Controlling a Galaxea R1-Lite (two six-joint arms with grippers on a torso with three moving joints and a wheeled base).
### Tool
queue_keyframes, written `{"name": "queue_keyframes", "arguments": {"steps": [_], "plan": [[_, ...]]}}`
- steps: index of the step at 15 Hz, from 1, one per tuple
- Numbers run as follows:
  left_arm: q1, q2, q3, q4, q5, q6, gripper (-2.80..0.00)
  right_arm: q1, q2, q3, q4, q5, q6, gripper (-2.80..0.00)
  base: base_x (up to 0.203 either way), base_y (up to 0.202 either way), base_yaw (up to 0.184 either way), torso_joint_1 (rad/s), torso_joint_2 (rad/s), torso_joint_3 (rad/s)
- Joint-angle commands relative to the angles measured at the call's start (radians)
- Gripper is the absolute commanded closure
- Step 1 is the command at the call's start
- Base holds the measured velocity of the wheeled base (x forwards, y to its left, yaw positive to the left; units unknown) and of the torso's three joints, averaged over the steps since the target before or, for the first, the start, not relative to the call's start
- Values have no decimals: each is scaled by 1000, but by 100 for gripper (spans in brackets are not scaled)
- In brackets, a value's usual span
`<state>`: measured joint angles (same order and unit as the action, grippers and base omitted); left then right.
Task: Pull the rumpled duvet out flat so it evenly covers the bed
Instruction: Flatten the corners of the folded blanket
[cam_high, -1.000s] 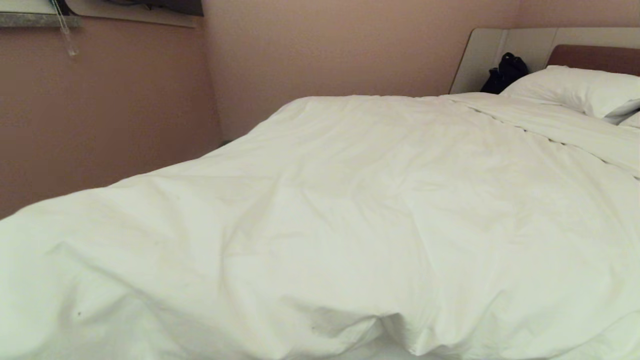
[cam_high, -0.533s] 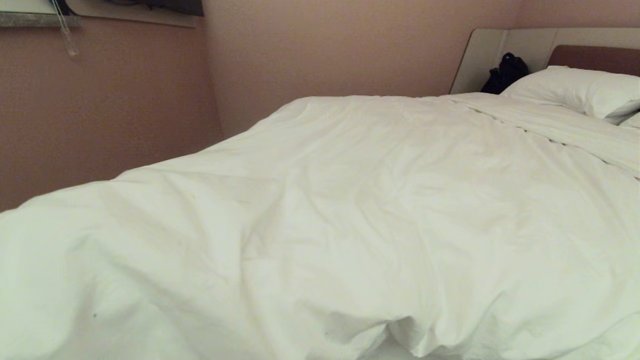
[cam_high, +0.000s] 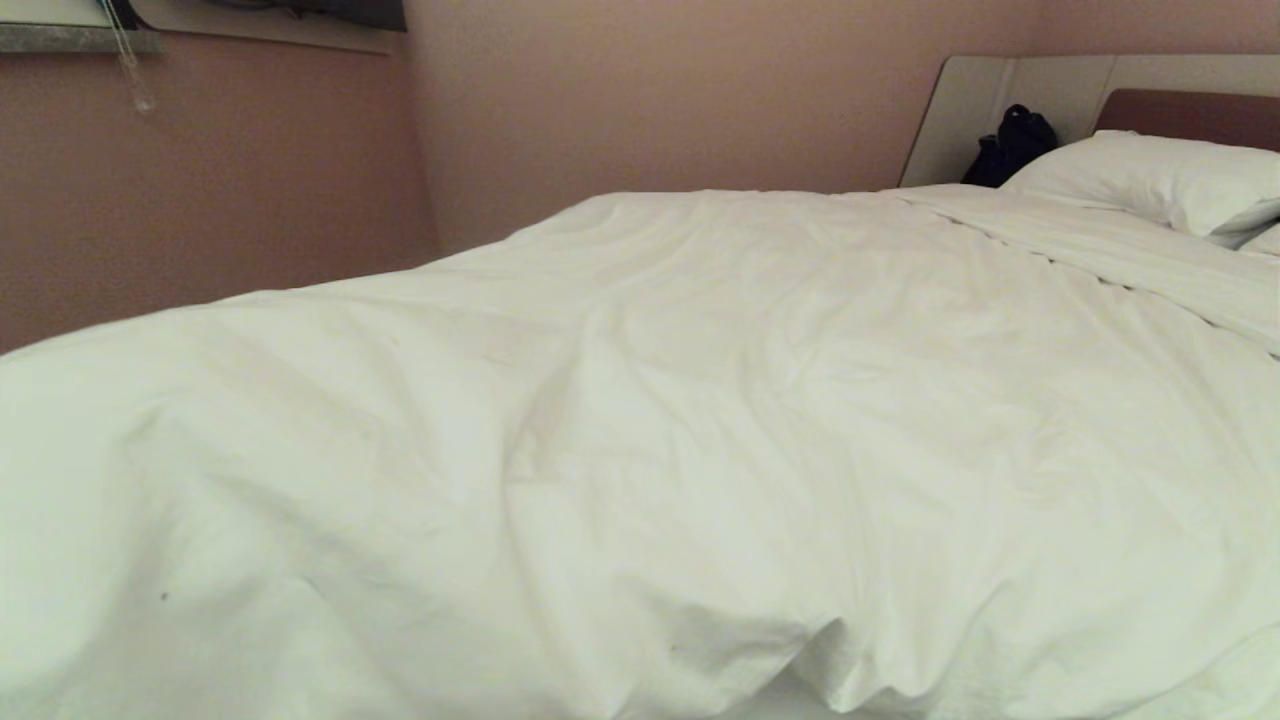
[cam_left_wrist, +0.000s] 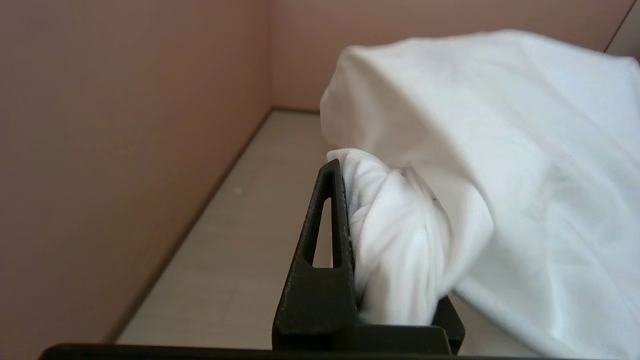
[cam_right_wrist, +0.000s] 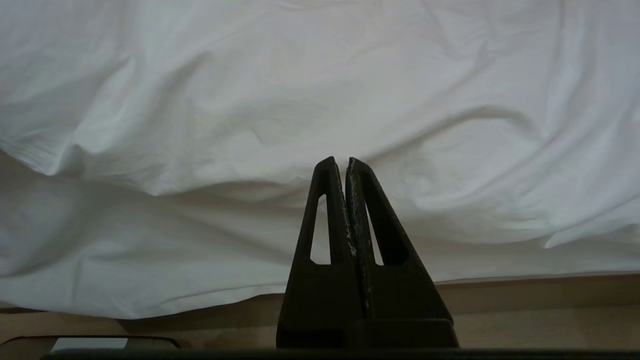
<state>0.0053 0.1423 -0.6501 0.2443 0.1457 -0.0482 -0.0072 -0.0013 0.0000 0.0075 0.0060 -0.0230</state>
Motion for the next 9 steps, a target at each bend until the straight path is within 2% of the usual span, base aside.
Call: {"name": "queue_keyframes", "arguments": {"steps": [1, 3, 4, 6, 9], "plan": [[1, 14, -60, -6, 2, 13, 0, 1, 1, 0, -1, 0, 0, 0, 0, 0, 0, 0, 0, 0], [0, 69, -196, -5, 21, 31, 0, 1, 1, 0, -3, 0, 0, 0, 0, 0, 0, 0, 0, 0], [-1, 87, -236, 0, 60, 54, 0, 0, 1, 0, -1, 0, 0, 0, 0, 0, 0, 0, 0, 0], [-2, 92, -211, 5, 145, 127, 0, 1, 1, 0, -3, 0, 0, 0, 0, 0, 0, 0, 0, 0], [-5, 22, -171, 58, 223, 157, 0, 1, 1, 0, -3, 0, 0, 0, 0, 0, 0, 0, 0, 0]]}}
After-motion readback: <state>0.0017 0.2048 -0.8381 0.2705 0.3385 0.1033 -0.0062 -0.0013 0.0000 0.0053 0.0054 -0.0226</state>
